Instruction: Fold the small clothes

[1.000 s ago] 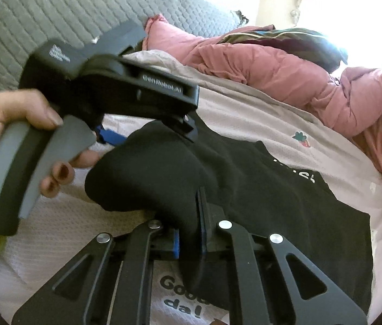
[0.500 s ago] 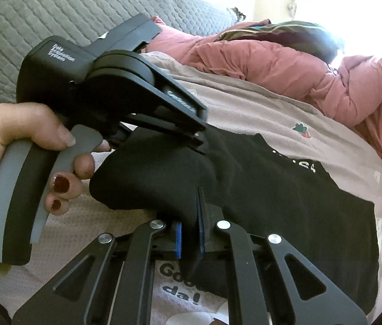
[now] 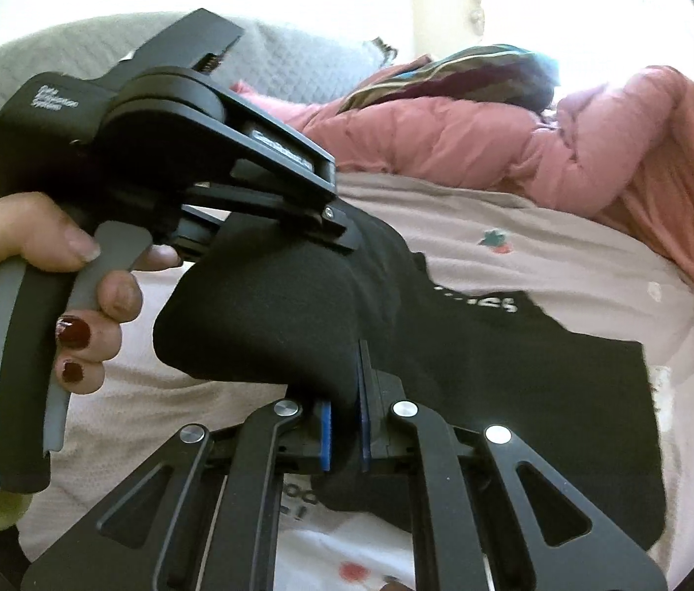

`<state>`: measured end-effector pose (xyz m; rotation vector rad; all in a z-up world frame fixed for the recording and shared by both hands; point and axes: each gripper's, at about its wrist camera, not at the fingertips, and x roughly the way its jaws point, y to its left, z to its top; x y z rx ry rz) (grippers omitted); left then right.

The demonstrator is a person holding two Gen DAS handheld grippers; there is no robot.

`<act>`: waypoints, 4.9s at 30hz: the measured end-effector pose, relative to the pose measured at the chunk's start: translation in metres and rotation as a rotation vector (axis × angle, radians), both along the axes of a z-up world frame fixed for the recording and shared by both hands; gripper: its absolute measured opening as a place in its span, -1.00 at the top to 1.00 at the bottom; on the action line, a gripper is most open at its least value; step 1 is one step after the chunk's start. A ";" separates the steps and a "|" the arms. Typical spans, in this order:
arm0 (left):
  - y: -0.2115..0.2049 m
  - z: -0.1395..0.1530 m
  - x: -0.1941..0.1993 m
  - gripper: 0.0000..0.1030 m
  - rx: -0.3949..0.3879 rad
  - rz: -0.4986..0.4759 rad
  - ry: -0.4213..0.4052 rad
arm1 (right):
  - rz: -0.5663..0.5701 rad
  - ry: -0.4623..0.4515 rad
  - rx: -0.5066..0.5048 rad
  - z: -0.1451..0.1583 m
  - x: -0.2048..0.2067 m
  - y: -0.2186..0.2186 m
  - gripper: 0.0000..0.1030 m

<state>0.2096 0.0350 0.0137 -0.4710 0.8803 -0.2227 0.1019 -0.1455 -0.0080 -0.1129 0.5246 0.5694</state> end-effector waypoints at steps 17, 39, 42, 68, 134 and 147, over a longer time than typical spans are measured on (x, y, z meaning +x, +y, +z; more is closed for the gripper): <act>-0.129 0.000 0.007 0.51 0.130 -0.106 0.009 | -0.128 0.119 0.130 -0.019 0.008 -0.115 0.88; -0.127 -0.021 -0.016 -0.18 0.270 -0.077 -0.051 | -0.239 0.454 0.354 -0.076 0.019 -0.200 0.65; -0.128 -0.043 -0.016 -0.18 0.287 -0.096 -0.004 | -0.231 0.447 0.356 -0.068 0.012 -0.203 0.53; -0.134 -0.060 -0.029 -0.19 0.279 -0.167 -0.026 | -0.343 0.503 0.221 -0.043 0.166 -0.206 0.14; -0.123 -0.026 -0.103 -0.73 0.323 -0.148 -0.110 | -0.326 0.054 0.044 0.024 -0.018 -0.196 -0.82; -0.108 0.001 -0.145 -0.81 0.363 -0.089 -0.195 | -0.335 -0.024 0.017 0.038 -0.063 -0.193 -0.91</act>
